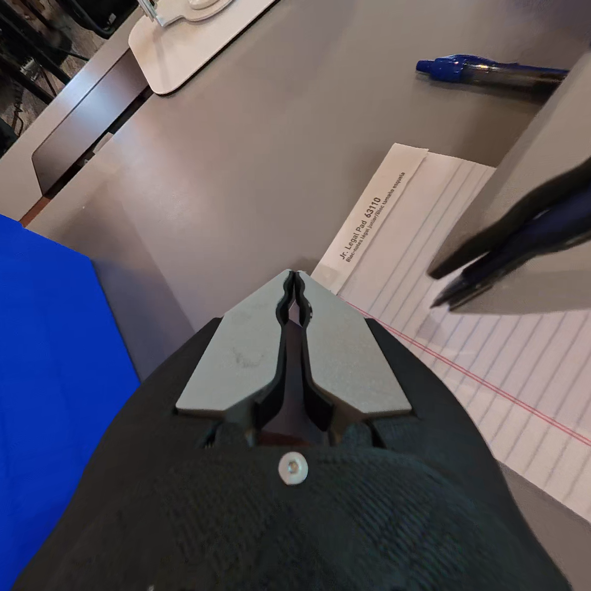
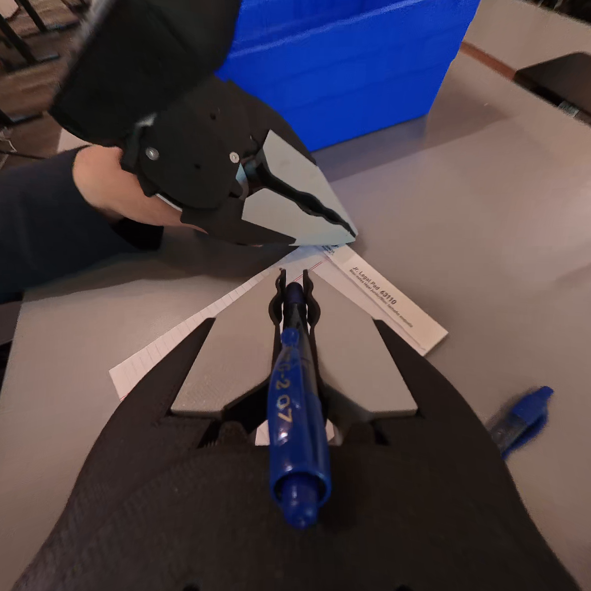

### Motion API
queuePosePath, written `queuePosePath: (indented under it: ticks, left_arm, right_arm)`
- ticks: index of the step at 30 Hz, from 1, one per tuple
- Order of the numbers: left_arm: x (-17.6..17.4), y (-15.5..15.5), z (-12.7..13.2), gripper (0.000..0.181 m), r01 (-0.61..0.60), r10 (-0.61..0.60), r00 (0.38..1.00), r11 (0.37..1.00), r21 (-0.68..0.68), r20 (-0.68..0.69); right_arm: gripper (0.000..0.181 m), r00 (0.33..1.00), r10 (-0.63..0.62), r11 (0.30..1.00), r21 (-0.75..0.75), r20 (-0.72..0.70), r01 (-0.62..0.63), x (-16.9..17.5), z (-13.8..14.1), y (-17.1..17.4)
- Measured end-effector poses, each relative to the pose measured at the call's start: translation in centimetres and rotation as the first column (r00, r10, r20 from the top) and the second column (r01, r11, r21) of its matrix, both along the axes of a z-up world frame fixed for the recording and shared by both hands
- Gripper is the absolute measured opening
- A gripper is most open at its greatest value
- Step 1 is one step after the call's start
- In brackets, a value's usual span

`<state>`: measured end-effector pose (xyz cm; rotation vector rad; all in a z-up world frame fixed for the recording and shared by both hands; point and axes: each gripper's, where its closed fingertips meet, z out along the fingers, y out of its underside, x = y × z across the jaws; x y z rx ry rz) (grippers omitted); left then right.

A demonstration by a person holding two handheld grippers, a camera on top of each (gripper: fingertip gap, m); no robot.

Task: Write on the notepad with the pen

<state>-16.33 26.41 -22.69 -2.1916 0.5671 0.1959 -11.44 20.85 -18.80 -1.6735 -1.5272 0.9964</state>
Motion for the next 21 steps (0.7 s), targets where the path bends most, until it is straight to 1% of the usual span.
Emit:
queuePosePath:
  ticks: [3,6,8,11,13,16,18,21]
  left_arm:
    - [-0.1,0.1,0.0,0.000,-0.007,0.007,1.000,1.000,0.004,-0.017]
    - [-0.3,0.6,1.2,0.000,-0.025,0.026,1.000,0.997,0.073,-0.013]
    - [0.2,0.2,1.2,0.000,-0.003,0.001,0.999,0.999,0.049,0.045]
    - [0.8,-0.5,0.2,0.000,0.032,-0.028,0.995,0.999,-0.032,0.094]
    - [1.0,-0.6,0.2,0.000,0.045,-0.041,0.993,0.999,-0.031,0.111]
    - [1.2,-0.1,0.2,0.000,0.051,-0.044,0.984,0.998,-0.038,0.175]
    - [1.3,0.0,0.2,0.000,0.050,-0.043,0.983,0.998,-0.039,0.179]
    - [1.3,-0.1,0.2,0.000,0.048,-0.044,0.990,0.998,-0.028,0.133]
  right_arm:
    - [0.007,1.000,0.005,1.000,-0.001,0.025,-0.005,-0.6,-0.9,-0.4]
    - [0.007,1.000,-0.012,1.000,0.005,0.026,0.012,-1.0,-1.2,-0.3]
    - [0.007,0.999,-0.028,1.000,0.004,0.026,0.028,-1.2,-1.3,-0.1]
    - [0.007,0.998,-0.045,0.999,-0.019,0.034,0.046,-1.3,-1.5,0.2]
    - [0.007,0.997,-0.065,0.998,-0.023,0.042,0.066,-1.3,-1.7,0.7]
    - [0.007,0.994,-0.083,0.996,-0.023,0.064,0.085,-1.3,-2.0,1.1]
    - [0.007,0.993,-0.099,0.995,-0.021,0.070,0.101,-1.2,-2.1,1.3]
    - [0.007,0.992,-0.104,0.994,-0.033,0.072,0.107,-1.1,-2.1,1.3]
